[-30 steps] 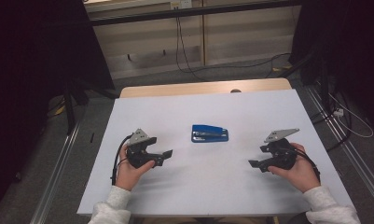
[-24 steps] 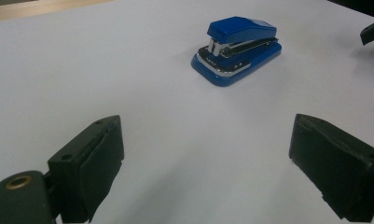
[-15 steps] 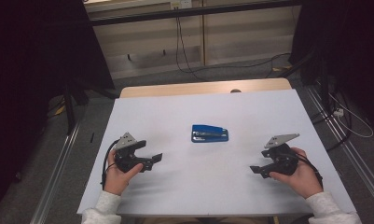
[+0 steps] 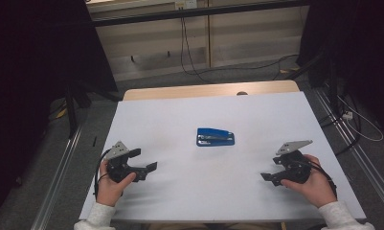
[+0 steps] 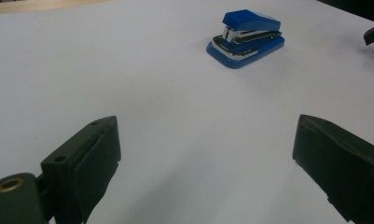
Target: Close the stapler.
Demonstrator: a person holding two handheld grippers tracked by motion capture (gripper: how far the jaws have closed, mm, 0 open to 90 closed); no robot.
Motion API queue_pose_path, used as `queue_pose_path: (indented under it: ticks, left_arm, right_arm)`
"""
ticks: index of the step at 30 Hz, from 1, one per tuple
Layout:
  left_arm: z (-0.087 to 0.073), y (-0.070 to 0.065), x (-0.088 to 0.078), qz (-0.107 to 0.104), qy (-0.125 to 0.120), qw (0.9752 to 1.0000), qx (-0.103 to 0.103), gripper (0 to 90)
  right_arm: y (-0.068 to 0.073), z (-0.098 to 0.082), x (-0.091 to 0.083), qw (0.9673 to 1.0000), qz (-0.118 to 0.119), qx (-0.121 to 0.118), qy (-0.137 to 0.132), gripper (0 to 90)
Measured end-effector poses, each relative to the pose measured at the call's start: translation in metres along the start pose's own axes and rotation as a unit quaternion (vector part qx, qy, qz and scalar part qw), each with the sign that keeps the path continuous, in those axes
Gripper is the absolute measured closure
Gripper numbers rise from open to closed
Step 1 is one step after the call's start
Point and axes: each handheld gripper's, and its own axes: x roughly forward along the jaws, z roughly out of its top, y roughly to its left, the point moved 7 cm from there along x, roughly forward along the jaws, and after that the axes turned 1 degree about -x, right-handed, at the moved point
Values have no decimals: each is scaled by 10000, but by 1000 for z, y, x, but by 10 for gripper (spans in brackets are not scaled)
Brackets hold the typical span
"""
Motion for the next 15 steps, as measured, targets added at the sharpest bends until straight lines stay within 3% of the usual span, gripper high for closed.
queue_pose_path:
  ticks: [15]
  left_arm:
    - [-6,3,-11,22,-56,10000,-55,76]
  right_arm:
    - [0,-2,-2,10000,-5,19,-11,230]
